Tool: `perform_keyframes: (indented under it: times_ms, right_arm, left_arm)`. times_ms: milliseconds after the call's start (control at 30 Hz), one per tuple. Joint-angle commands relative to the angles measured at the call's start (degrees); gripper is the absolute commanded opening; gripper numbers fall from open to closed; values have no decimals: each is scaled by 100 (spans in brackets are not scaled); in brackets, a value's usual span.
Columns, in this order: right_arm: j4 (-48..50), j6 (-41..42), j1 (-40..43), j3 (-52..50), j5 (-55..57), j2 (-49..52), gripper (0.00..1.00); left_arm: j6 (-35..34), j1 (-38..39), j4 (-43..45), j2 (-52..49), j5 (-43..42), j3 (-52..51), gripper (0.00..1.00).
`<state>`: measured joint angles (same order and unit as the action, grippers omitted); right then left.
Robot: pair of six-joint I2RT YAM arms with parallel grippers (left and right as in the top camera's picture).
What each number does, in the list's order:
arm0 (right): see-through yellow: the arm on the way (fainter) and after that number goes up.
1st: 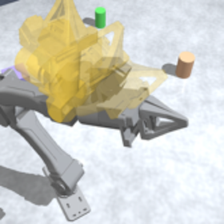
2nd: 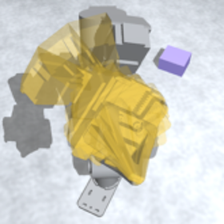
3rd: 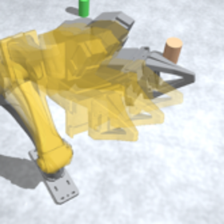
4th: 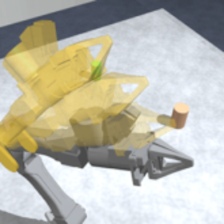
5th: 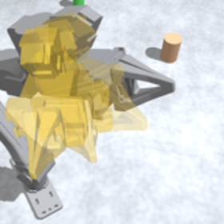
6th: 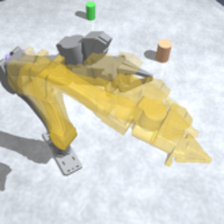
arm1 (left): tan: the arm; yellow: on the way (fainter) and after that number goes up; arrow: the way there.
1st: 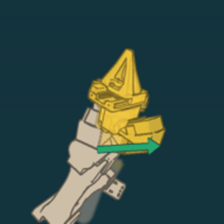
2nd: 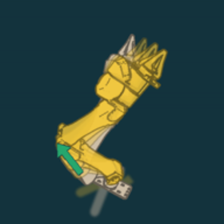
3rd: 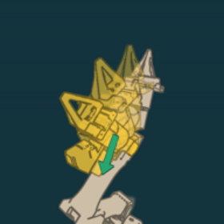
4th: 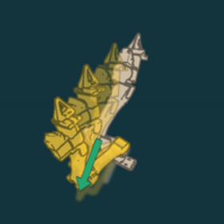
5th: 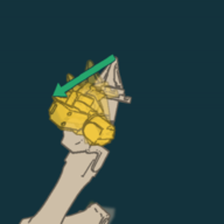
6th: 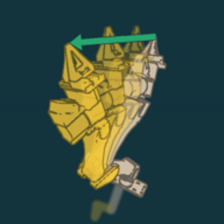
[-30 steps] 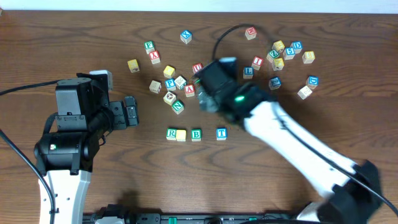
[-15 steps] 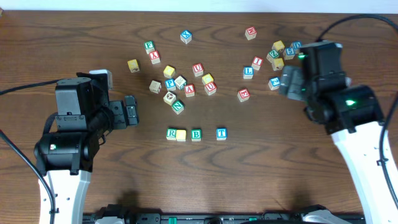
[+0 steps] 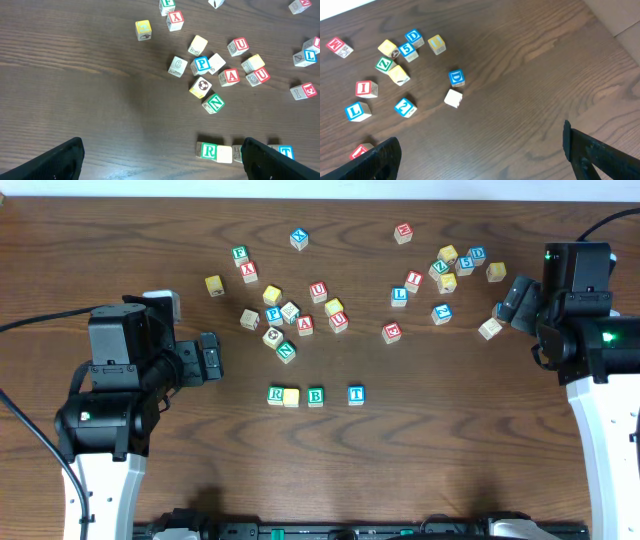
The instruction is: Spell out ROBOT
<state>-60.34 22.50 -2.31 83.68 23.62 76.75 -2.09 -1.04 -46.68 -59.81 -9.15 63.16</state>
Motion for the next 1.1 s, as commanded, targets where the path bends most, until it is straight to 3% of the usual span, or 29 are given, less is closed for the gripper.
perform_keyframes:
  times_ms: [0,200,233,300,333,467,733,1067]
  right_arm:
    - [9,-70,17,85,85,-13,99]
    - [9,-70,17,85,85,-13,99]
    - [9,-70,17,85,85,-13,99]
    - [9,-72,17,85,87,-13,99]
    - [9,-70,17,85,85,-13,99]
    - [9,-72,17,85,87,-13,99]
    - [9,-70,17,85,85,-13,99]
    - [9,-70,17,85,85,-13,99]
  left_arm:
    - [35,-28,0,-7,-72,120,99]
    - [35,-28,-2,-7,-72,120,100]
    - [35,-28,-2,-7,-72,120,89]
    - [-52,-28,-2,-7,-72,120,42]
    - [-118,-26,-4,-11,-72,120,27]
    - [-295,-28,96,-11,-70,122,9]
    - [-280,68,234,-529,-212,492,7]
    - [557,505,-409,-2498,-219,2551,7]
